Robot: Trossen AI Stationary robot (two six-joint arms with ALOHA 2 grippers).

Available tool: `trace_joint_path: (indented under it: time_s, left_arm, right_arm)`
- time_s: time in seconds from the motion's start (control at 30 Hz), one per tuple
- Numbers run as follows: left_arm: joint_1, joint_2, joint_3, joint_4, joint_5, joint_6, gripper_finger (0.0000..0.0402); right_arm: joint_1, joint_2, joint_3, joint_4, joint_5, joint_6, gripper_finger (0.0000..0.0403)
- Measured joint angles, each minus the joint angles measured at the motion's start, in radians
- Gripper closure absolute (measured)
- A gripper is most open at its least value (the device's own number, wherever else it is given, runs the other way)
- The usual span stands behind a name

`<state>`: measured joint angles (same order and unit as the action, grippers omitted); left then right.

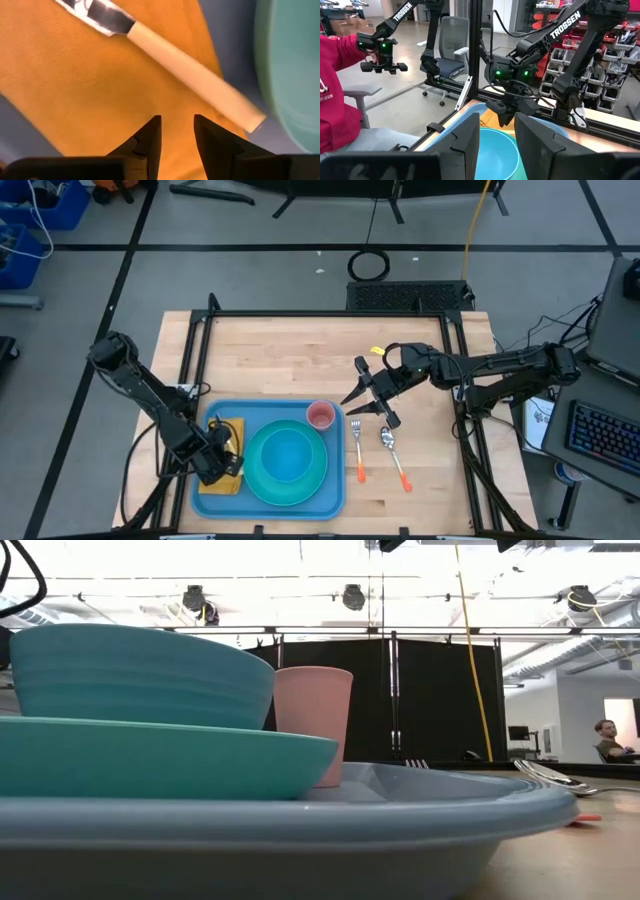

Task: Set up tray
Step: Put the yellow table knife on top of the yellow table napkin on the blue tray

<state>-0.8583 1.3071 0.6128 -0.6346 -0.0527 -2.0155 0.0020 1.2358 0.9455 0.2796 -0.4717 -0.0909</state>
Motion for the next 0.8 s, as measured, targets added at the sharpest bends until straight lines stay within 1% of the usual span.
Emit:
trace_joint_path:
  time_s: [0.1,0.23,0.4,0.53,0.7,0.8]
  left_arm:
    - [0.001,-0.01,0.0,0.0,-0.001,0.001,0.0284]
    - [0.002,-0.037,0.0,-0.04,-0.074,-0.016,0.0284]
    - [0.009,-0.039,-0.002,-0.118,-0.164,-0.14,0.0284]
    - [0.041,-0.039,-0.007,-0.122,-0.148,-0.159,0.0284]
    - [0.079,-0.038,-0.007,-0.119,-0.143,-0.12,0.0284]
    - [0.099,-0.038,-0.007,-0.118,-0.157,-0.111,0.0284]
  right_arm:
    - [0.0,0.0,0.0,0.0,0.0,0.0,0.0289]
    - [0.0,0.0,0.001,0.0,0.0,0.0,0.0289]
    - [0.0,0.0,0.002,0.001,0.0,-0.001,0.0289]
    - [0.0,0.0,0.002,0.0,0.0,0.0,0.0289]
    - [0.0,0.0,0.002,0.0,0.0,-0.001,0.0289]
    - [0.0,0.0,0.002,0.0,0.0,-0.002,0.0289]
